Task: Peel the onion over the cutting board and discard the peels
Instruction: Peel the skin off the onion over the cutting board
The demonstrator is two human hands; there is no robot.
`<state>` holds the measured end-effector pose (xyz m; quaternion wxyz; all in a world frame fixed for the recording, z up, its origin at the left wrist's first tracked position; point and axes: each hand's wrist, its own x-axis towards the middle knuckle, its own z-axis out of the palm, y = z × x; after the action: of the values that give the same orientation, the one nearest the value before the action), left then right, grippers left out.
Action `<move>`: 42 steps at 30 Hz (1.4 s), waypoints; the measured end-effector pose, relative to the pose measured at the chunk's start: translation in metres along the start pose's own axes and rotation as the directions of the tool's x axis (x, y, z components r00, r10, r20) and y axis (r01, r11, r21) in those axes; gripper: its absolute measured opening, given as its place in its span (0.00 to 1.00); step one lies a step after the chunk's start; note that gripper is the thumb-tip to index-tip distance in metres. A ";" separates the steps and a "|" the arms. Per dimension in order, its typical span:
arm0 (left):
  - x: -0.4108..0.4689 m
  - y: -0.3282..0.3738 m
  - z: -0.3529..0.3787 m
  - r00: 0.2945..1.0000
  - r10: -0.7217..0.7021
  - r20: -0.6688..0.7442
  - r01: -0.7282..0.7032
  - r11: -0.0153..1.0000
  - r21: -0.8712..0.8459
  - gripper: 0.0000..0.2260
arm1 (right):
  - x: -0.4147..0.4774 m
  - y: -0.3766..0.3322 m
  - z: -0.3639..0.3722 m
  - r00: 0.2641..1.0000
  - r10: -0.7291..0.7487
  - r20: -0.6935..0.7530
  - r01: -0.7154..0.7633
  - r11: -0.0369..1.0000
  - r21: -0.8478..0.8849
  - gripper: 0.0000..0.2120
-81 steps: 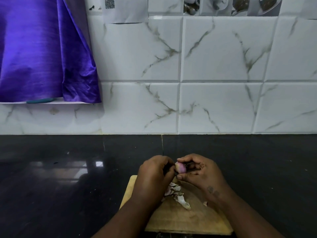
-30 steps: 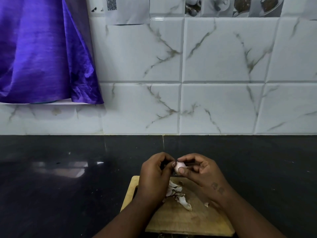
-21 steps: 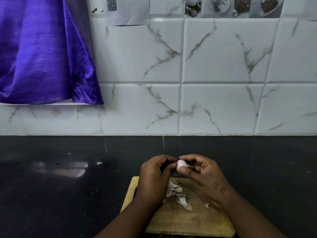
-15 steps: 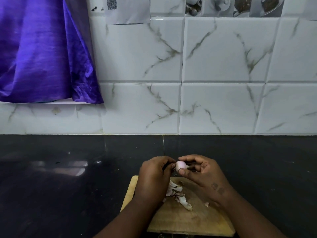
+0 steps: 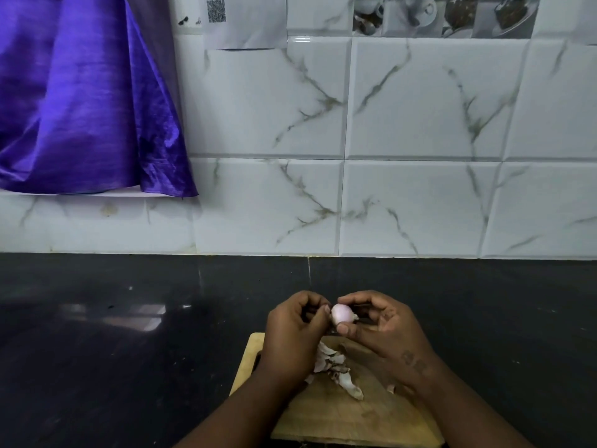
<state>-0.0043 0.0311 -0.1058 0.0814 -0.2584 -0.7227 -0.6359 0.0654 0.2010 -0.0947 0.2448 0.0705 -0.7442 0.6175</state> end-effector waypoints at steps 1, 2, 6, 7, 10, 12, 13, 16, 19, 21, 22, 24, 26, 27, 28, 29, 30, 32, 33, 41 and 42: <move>0.001 -0.001 0.001 1.000 -0.006 0.011 0.007 0.999 -0.032 0.08 | 0.001 0.001 -0.001 1.000 0.001 0.000 -0.001 1.000 0.004 0.18; 0.001 -0.002 0.001 1.000 -0.005 0.019 0.006 0.999 -0.050 0.08 | 0.002 0.001 -0.002 1.000 0.002 0.000 -0.002 1.000 0.011 0.18; -0.001 0.001 0.000 0.997 0.043 0.070 -0.042 0.999 -0.016 0.08 | 0.003 0.002 -0.004 1.000 0.003 -0.006 -0.003 1.000 -0.004 0.21; -0.001 0.001 0.000 0.996 0.055 0.073 -0.057 0.998 0.024 0.08 | 0.002 0.003 -0.004 1.000 -0.007 -0.003 0.006 1.000 -0.026 0.20; 0.000 -0.001 -0.003 0.994 0.085 0.065 -0.093 0.986 0.135 0.08 | 0.003 0.005 -0.005 1.000 -0.020 0.021 0.021 0.997 -0.076 0.19; 0.000 0.000 -0.005 0.990 0.124 0.066 -0.136 0.965 0.225 0.09 | 0.003 0.007 -0.005 0.999 -0.024 0.035 0.027 0.996 -0.088 0.19; 0.000 0.001 -0.005 0.987 0.145 0.071 -0.159 0.950 0.268 0.09 | 0.003 0.007 -0.005 0.999 -0.032 0.038 0.036 0.994 -0.105 0.19; -0.001 0.006 -0.006 0.976 0.198 0.088 -0.217 0.901 0.376 0.08 | 0.004 0.009 -0.005 0.998 -0.055 0.041 0.060 0.989 -0.138 0.19; -0.001 0.011 -0.006 0.963 0.246 0.113 -0.271 0.855 0.442 0.07 | 0.003 0.009 -0.005 0.998 -0.057 0.033 0.061 0.989 -0.134 0.19; -0.002 0.013 -0.007 0.956 0.268 0.123 -0.294 0.837 0.461 0.07 | 0.002 0.007 -0.005 0.997 -0.070 0.033 0.074 0.987 -0.142 0.19; -0.002 0.013 -0.007 0.953 0.277 0.123 -0.302 0.833 0.463 0.07 | 0.002 0.007 -0.005 0.996 -0.077 0.035 0.081 0.986 -0.146 0.19; -0.002 0.014 -0.007 0.954 0.279 0.106 -0.297 0.843 0.449 0.06 | 0.001 0.005 -0.005 0.995 -0.089 0.043 0.095 0.984 -0.152 0.19; -0.003 0.014 -0.007 0.964 0.256 0.068 -0.261 0.870 0.418 0.06 | 0.000 0.005 -0.004 0.995 -0.090 0.048 0.096 0.985 -0.142 0.19; -0.004 0.013 -0.006 0.970 0.237 0.046 -0.236 0.889 0.391 0.06 | 0.000 0.005 -0.004 0.996 -0.081 0.048 0.087 0.988 -0.130 0.20; -0.004 0.013 -0.005 0.977 0.211 0.024 -0.206 0.915 0.348 0.06 | -0.001 0.005 -0.003 0.996 -0.071 0.048 0.076 0.990 -0.115 0.20; -0.004 0.011 -0.005 0.984 0.177 0.008 -0.172 0.943 0.286 0.06 | -0.001 0.006 -0.002 0.997 -0.063 0.048 0.068 0.993 -0.102 0.20; -0.004 0.010 -0.004 0.990 0.141 0.001 -0.138 0.966 0.219 0.07 | -0.001 0.006 -0.001 0.997 -0.060 0.046 0.064 0.994 -0.092 0.19; -0.003 0.009 -0.004 0.995 0.096 -0.007 -0.095 0.986 0.135 0.08 | 0.001 0.006 0.000 0.998 -0.049 0.034 0.052 0.996 -0.069 0.18; -0.003 0.008 -0.004 0.996 0.089 -0.010 -0.087 0.989 0.116 0.08 | 0.001 0.006 0.000 0.999 -0.033 0.028 0.034 0.998 -0.048 0.16; -0.004 0.007 -0.002 0.999 0.044 -0.012 -0.044 0.999 0.006 0.09 | 0.000 -0.001 0.000 0.999 0.029 0.034 -0.031 0.996 0.082 0.17; -0.003 0.006 -0.002 1.000 0.019 -0.012 -0.019 0.999 -0.026 0.09 | 0.000 -0.001 0.000 0.999 0.035 0.039 -0.039 0.995 0.094 0.20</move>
<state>0.0005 0.0289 -0.1014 0.0882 -0.2627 -0.7112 -0.6460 0.0657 0.2012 -0.0941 0.2157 0.0797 -0.7198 0.6550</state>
